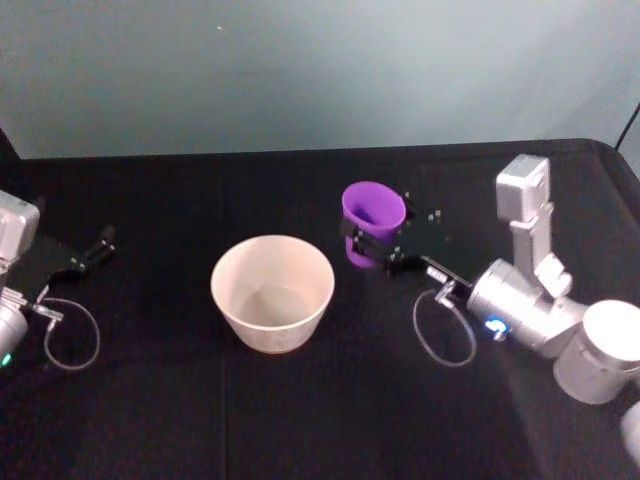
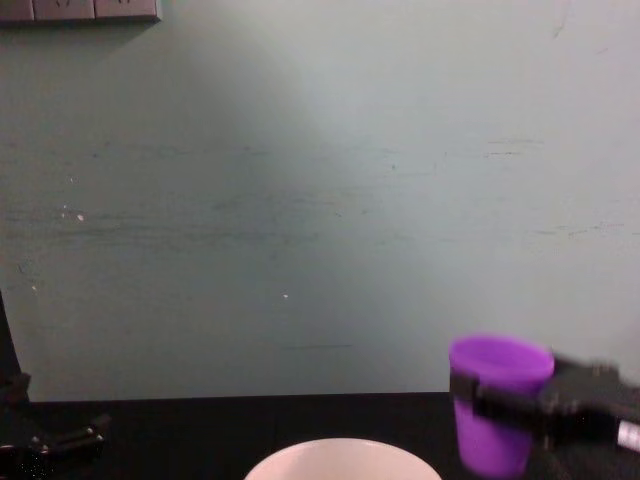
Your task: Pick up the cup and pour the mung beans from the cup into the bowl.
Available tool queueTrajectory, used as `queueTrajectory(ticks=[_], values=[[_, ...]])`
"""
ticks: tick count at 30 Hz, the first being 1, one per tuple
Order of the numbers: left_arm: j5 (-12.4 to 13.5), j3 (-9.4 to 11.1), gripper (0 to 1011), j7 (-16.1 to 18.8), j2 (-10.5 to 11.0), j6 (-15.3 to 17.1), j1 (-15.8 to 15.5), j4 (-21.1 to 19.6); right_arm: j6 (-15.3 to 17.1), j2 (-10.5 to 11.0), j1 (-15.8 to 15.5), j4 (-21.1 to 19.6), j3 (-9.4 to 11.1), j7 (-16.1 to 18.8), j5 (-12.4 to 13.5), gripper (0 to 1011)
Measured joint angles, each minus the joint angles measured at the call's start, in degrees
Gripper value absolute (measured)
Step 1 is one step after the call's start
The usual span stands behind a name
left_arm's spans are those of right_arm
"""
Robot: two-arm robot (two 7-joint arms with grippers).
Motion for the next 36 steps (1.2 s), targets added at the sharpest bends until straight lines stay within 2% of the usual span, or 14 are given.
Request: queueTrajectory(ticks=[1,2,5,8,15,19,36], values=[[0.0,0.0,1000,0.0,0.0,0.0,0.0,0.0,1.65,1.0,-0.45,-3.01,0.37,-0.03,0.65,733],[0.0,0.0,1000,0.0,0.0,0.0,0.0,0.0,1.65,1.0,-0.45,-3.01,0.37,-0.03,0.65,733],[0.0,0.0,1000,0.0,0.0,0.0,0.0,-0.01,5.07,2.75,-0.95,-8.19,1.11,-0.38,2.02,733],[0.0,0.0,1000,0.0,0.0,0.0,0.0,0.0,10.24,5.01,-0.87,-13.86,1.93,-1.55,3.55,733],[0.0,0.0,1000,0.0,0.0,0.0,0.0,0.0,17.99,8.31,0.48,-20.82,3.01,-4.03,5.53,732],[0.0,0.0,1000,0.0,0.0,0.0,0.0,0.0,20.54,9.12,1.0,-22.35,3.54,-4.74,7.23,732],[0.0,0.01,1000,0.0,0.0,0.0,0.0,0.0,20.17,9.06,0.93,-22.22,3.46,-4.72,6.82,733]])
